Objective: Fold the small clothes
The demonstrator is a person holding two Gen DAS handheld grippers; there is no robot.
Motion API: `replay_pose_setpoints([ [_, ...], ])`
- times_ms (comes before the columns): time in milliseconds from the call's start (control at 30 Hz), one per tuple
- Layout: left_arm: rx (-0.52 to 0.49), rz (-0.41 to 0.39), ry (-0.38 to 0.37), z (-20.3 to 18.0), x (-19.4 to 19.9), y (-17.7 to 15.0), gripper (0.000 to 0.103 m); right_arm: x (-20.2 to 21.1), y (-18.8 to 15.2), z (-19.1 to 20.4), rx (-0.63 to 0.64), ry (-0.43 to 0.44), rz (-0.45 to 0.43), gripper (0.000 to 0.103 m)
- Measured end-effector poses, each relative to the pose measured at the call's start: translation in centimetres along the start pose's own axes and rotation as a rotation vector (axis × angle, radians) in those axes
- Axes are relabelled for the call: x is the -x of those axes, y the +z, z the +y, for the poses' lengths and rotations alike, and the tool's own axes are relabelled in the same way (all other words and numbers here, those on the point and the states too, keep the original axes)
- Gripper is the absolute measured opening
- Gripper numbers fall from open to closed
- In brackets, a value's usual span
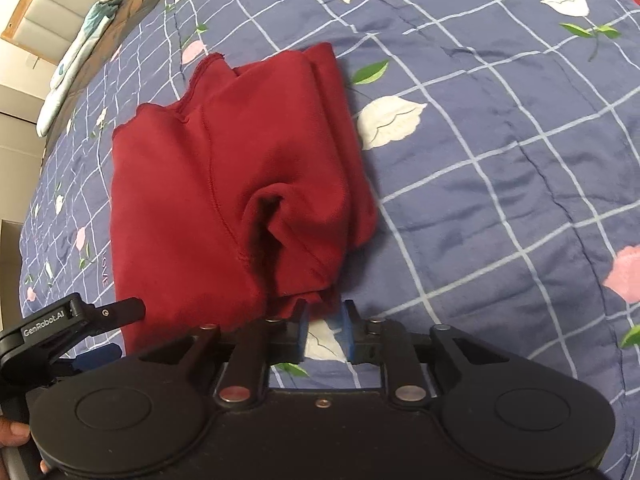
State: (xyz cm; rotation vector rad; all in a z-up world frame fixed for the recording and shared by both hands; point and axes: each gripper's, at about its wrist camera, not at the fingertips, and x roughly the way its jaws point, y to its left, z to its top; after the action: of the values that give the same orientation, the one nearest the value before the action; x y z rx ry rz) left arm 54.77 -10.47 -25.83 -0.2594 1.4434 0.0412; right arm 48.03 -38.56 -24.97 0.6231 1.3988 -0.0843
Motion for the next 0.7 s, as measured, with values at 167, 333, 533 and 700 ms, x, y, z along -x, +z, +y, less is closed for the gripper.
replay_pose_setpoints([
  [167, 0.000, 0.000, -0.006, 0.0, 0.1, 0.0, 0.098, 0.7, -0.3, -1.2, -0.040, 0.023, 0.000, 0.086],
  [333, 0.013, -0.020, -0.029, 0.0, 0.5, 0.5, 0.100, 1.1, -0.1, -2.0, -0.033, 0.016, -0.002, 0.099],
  [533, 0.013, -0.061, -0.021, -0.3, 0.7, 2.0, 0.102, 1.4, 1.2, -2.1, -0.033, 0.025, -0.055, 0.102],
  [700, -0.004, -0.067, 0.024, -0.6, -0.1, 3.5, 0.102, 1.2, 3.1, -1.5, -0.024, 0.025, -0.108, 0.102],
])
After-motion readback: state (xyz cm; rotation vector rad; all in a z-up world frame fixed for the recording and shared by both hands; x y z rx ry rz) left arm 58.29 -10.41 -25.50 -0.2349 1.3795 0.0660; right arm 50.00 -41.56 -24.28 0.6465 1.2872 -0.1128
